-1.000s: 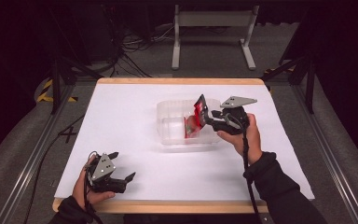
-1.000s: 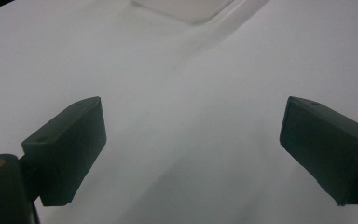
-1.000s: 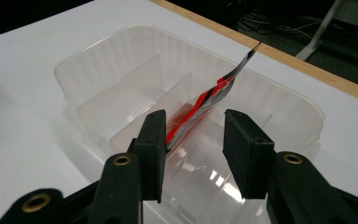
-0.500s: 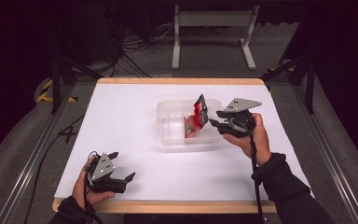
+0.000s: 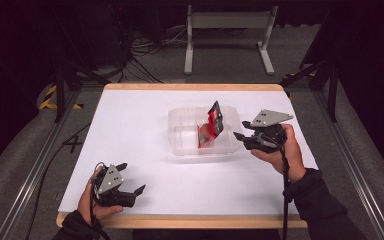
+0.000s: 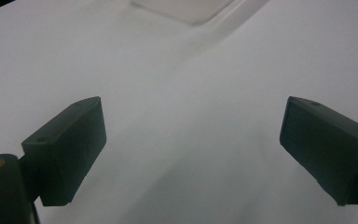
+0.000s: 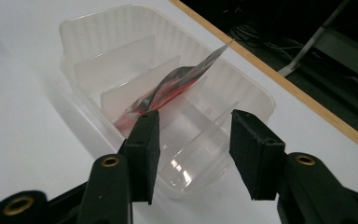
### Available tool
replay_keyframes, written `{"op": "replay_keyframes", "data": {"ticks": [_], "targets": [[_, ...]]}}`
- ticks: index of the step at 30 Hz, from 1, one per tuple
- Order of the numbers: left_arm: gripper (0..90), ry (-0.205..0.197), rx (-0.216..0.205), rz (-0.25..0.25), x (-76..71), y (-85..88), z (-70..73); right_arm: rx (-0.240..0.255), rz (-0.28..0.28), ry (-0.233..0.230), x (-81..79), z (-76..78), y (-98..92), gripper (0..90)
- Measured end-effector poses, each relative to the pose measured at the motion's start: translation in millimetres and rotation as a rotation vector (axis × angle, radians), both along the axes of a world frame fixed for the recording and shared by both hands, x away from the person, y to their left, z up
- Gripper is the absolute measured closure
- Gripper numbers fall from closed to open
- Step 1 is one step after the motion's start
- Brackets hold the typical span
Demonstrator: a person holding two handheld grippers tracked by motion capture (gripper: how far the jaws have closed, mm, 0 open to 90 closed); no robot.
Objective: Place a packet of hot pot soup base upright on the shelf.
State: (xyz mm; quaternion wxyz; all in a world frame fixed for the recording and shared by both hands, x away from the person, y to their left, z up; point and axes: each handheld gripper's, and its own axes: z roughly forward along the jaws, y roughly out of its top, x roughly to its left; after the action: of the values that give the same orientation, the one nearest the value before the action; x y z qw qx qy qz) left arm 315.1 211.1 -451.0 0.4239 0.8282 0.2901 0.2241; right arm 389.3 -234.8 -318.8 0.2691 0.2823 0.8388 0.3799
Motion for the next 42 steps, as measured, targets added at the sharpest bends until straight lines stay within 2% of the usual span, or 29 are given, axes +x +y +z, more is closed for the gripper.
{"op": "replay_keyframes", "data": {"ticks": [3,6,9,20,34,36,38,42], "targets": [[7.7,0.001,0.001,0.001,-0.1,-0.1,-0.1,-0.007,-0.006,-0.01,-3.2,-0.2,-2.6,53.6],[7.7,0.002,0.002,0.0,-0.2,0.0,0.1,-0.044,-0.013,-0.044,-9.8,-0.5,-6.7,52.8],[7.7,0.001,-0.001,-0.006,-0.8,-0.3,0.3,-0.063,-0.015,-0.056,-14.3,-1.7,-10.7,52.4],[7.7,0.0,0.002,-0.003,-1.1,-0.4,0.4,-0.103,0.019,-0.07,-30.3,-5.2,-24.2,48.1],[7.7,0.001,0.005,-0.002,-0.6,-0.7,0.1,-0.145,-0.001,-0.034,-40.6,-19.0,-43.9,35.8],[7.8,0.001,0.007,-0.001,-0.8,-1.0,0.1,-0.125,-0.006,-0.026,-41.9,-22.6,-48.7,30.2],[7.8,0.0,0.008,-0.002,-0.8,-0.9,0.1,-0.101,0.002,-0.015,-43.7,-26.3,-53.0,28.9],[7.8,0.001,0.009,-0.003,-0.4,-0.7,-0.1,-0.114,0.006,-0.013,-48.1,-36.9,-61.0,25.7]]}}
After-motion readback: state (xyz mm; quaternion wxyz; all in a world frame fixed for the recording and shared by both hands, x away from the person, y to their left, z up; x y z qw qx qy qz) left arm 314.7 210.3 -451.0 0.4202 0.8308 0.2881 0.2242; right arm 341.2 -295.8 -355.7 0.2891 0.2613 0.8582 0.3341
